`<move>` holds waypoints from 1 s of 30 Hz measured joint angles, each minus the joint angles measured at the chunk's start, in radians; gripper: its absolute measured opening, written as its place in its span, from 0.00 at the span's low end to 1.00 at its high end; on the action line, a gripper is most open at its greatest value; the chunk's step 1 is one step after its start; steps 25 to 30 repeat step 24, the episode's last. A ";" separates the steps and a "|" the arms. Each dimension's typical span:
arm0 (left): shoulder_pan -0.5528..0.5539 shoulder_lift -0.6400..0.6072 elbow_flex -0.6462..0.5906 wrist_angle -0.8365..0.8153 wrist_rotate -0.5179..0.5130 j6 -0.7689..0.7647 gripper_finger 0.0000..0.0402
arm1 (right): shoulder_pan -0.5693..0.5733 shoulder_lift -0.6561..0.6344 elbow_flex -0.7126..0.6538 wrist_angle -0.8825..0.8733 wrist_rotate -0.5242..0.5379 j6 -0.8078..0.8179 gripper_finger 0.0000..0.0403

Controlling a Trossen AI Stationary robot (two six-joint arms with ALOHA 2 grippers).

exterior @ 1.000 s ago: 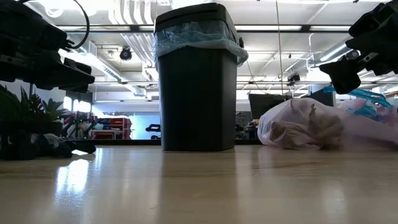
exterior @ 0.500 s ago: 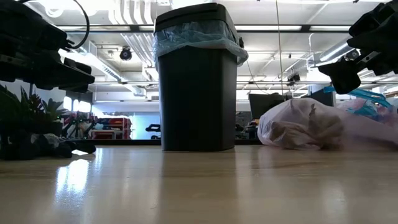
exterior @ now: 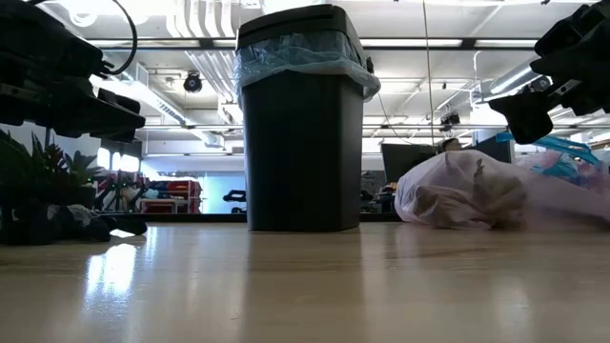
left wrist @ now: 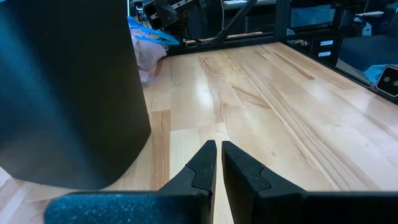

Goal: Place trash/remove bag and relplace
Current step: Return to Home Position

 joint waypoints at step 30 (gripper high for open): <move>0.000 0.000 0.000 0.000 0.000 0.000 0.03 | 0.000 0.000 0.000 0.000 0.000 0.000 0.72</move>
